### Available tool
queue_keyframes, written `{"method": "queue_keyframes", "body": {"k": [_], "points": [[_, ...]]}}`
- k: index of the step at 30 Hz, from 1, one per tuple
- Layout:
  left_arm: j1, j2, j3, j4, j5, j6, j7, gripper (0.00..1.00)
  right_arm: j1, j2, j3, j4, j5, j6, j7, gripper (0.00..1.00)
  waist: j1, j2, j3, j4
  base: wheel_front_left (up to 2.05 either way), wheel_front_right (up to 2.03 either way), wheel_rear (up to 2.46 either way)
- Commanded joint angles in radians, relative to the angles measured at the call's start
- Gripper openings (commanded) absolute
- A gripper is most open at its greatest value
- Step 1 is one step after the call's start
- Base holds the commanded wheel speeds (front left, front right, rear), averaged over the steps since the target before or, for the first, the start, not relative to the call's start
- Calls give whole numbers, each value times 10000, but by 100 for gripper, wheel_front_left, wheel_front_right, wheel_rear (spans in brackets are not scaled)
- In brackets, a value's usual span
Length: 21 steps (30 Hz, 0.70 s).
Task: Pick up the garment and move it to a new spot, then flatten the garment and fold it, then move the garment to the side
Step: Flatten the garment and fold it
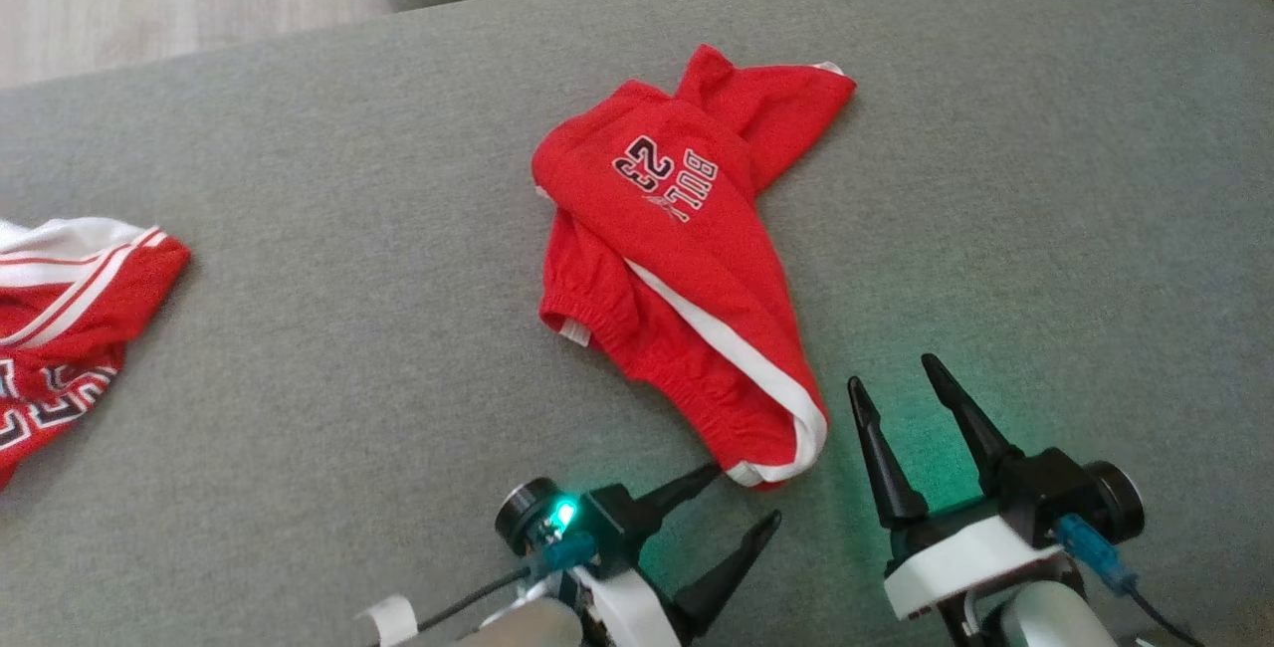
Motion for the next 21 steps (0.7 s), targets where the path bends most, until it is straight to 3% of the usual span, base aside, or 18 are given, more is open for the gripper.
{"method": "queue_keyframes", "body": {"k": [1, 4, 5, 6, 7, 15, 21], "points": [[-450, -87, 135, -141, -139, 16, -110, 100, -339, -51, 212, -255, -87, -7, -63, 100, 0, 0, 61, -121, 0, 0, 0], [-620, -119, 9, -149, -266, 16, -128, 100, -315, -51, 182, -254, -97, -7, -63, 100, 0, 0, 89, -207, 0, 0, 0], [-697, -101, 66, -286, -173, 16, -130, 53, -309, -51, 178, -254, -97, -7, -63, 100, 0, 0, 100, -221, 0, 0, 0], [-701, -72, 207, -415, -111, 16, -132, 14, -305, -51, 173, -255, -92, -7, -63, 100, 0, 0, 101, -232, 0, 0, 0], [-672, -37, 277, -517, -62, 16, -133, 0, -300, -51, 175, -255, -86, -7, -63, 100, 0, 0, 92, -242, 0, 0, 0], [-289, 436, 975, -1458, 604, 16, -136, 0, -125, -51, 82, -190, -67, -7, -63, 100, 0, 0, -191, 99, 0, 0, 0], [661, 1511, 2424, -2749, 927, 202, -136, 0, -33, -51, -1, -171, 2, -7, -63, 100, 0, 0, -496, 588, 0, 0, 0]]}}
